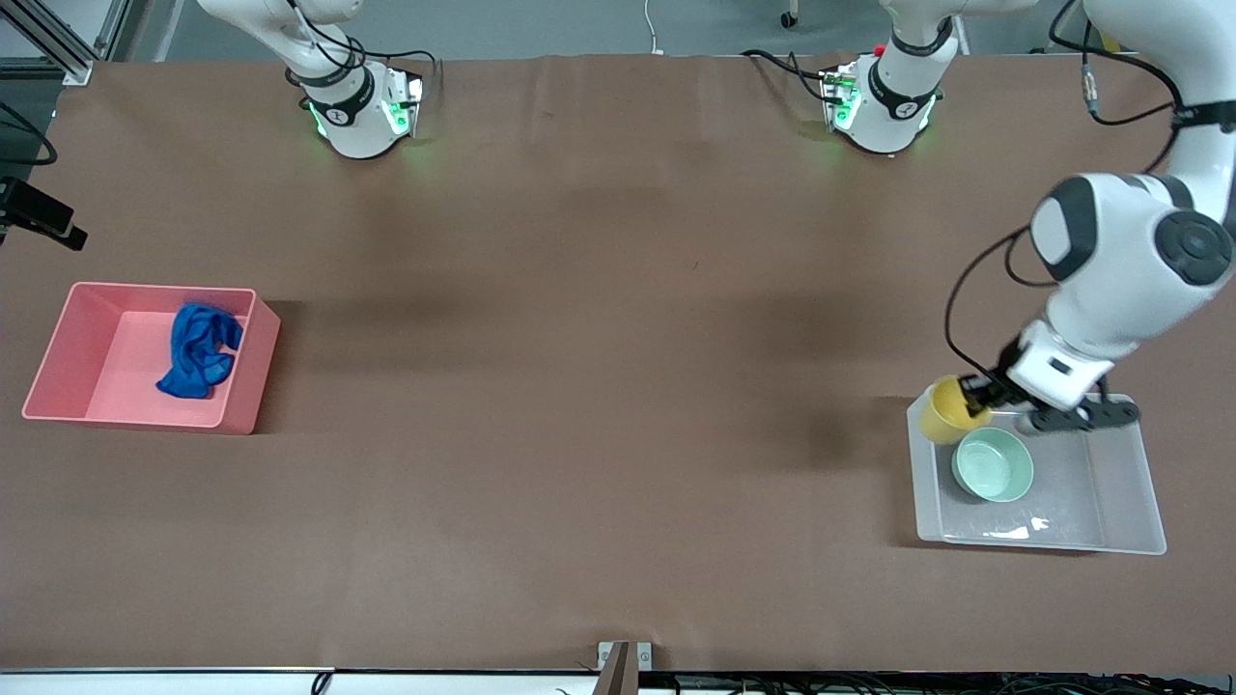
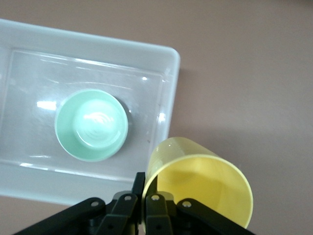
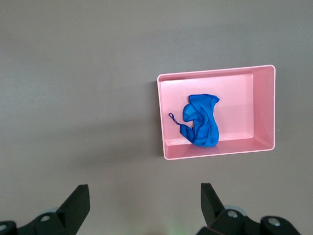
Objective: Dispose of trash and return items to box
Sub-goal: 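Carry the yellow cup with the left gripper and lower it into the green bowl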
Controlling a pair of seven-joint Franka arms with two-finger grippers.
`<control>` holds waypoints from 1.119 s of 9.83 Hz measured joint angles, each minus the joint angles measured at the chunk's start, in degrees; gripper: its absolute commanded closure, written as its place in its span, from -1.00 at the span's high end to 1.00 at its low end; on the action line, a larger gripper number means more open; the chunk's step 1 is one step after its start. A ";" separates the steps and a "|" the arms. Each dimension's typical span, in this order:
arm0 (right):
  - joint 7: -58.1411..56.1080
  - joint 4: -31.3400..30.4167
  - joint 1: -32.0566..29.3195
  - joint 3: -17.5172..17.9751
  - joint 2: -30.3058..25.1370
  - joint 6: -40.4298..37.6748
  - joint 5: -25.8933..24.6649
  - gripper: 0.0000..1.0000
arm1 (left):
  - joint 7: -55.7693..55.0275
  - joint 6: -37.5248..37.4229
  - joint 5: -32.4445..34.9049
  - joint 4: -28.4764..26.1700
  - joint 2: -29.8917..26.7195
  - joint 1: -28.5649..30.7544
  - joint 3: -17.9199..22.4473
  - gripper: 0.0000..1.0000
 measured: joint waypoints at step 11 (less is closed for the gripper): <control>0.00 0.00 -0.05 -0.12 0.00 -0.01 0.41 1.00 | 19.44 -3.64 -4.75 10.52 18.35 2.26 8.54 0.05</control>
